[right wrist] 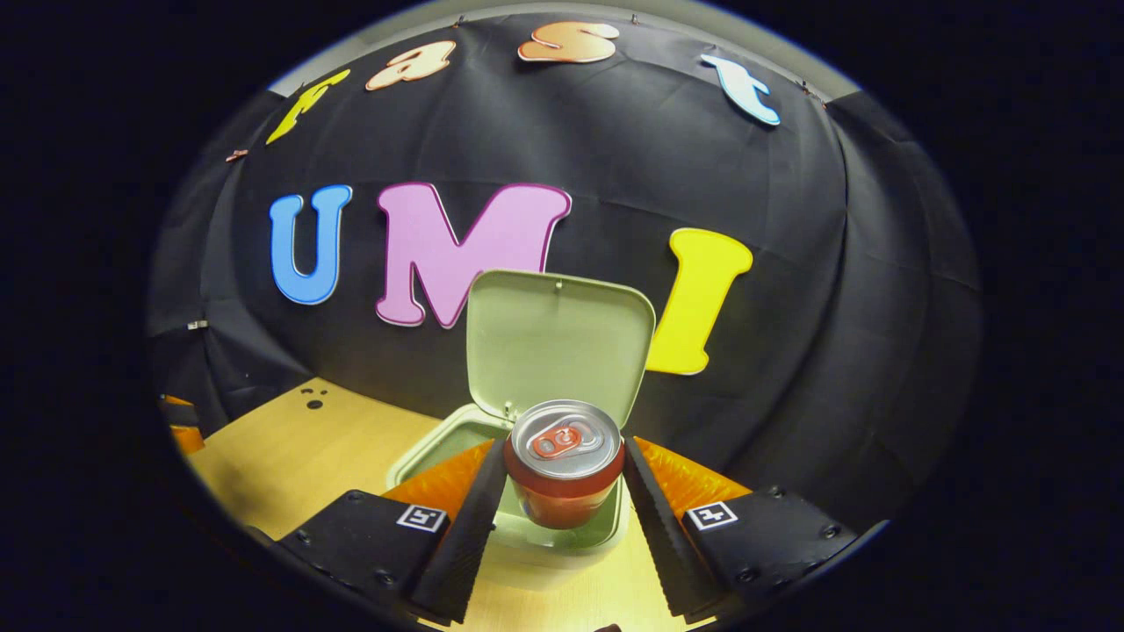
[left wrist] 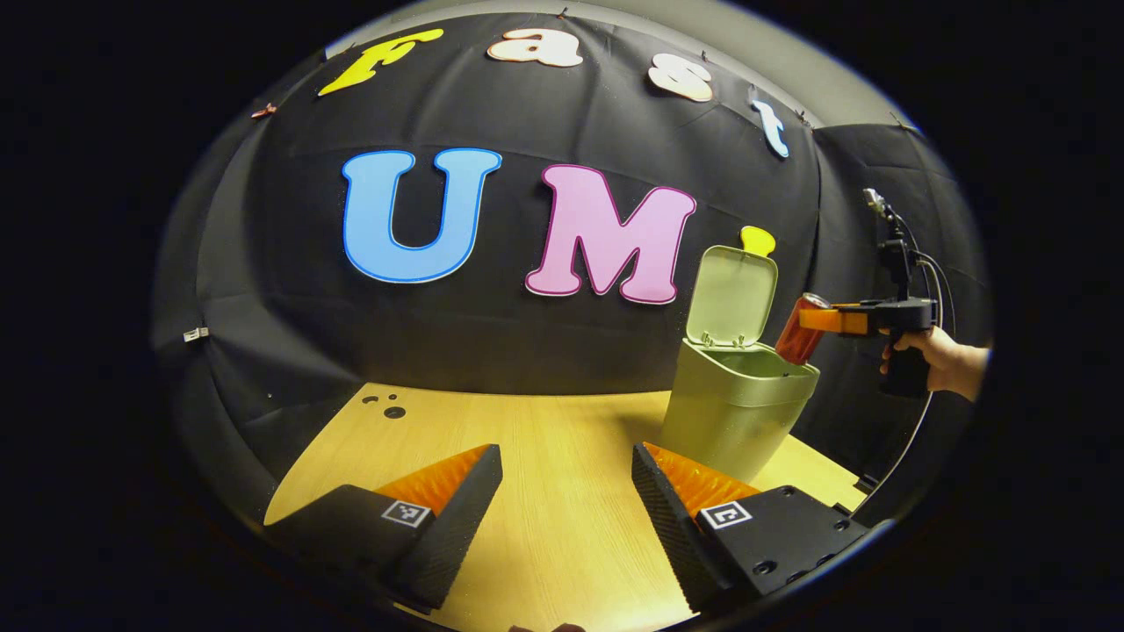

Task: Press the lid of the desktop garbage bin to open it, pick up the crumpled paper on the desktop and throw it into the bin, then pick up the pop can on the desktop and drop it into the bin, and finally close the garbage bin lid.

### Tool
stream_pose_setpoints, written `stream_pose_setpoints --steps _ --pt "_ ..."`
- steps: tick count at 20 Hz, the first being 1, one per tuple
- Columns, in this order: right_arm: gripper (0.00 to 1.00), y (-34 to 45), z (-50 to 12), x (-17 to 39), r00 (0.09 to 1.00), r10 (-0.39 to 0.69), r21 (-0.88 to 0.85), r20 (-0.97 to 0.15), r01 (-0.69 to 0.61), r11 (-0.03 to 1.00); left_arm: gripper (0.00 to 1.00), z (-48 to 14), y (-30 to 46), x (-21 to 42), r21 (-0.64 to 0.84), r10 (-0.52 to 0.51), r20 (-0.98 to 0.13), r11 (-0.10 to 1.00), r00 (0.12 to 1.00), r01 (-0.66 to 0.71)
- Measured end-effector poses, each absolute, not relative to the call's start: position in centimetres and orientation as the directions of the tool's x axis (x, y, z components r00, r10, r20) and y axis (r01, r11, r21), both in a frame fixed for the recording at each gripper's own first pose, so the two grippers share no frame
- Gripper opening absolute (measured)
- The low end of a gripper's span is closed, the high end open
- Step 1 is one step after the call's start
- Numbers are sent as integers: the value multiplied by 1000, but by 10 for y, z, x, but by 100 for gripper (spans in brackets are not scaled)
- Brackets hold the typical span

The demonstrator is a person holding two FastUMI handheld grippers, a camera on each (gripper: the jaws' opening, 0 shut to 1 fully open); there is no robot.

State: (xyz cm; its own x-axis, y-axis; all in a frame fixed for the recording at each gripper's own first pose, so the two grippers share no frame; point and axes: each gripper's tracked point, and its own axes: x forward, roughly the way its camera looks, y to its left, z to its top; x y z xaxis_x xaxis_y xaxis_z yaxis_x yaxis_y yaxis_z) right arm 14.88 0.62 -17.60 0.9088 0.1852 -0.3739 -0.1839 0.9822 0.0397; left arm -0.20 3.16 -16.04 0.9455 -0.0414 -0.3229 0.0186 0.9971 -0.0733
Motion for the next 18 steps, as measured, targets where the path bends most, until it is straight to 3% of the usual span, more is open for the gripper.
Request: stream_pose_setpoints --steps 8,11,12,18 --pt "83 0 -229 147 860 146 40 -489 -145 989 96 -166 32 -2 -68 -38 -336 998 941 16" --pt "87 1 -238 145 849 144 56 -508 -135 989 96 -165 33 -1 -67 -38 -337 998 941 16" --pt "84 1 -240 144 847 144 58 -511 -133 989 96 -165 33 0 -66 -39 -337 998 941 17" --pt "84 2 -247 142 841 136 51 -524 -128 990 96 -167 35 2 -64 -38 -341 998 939 18"
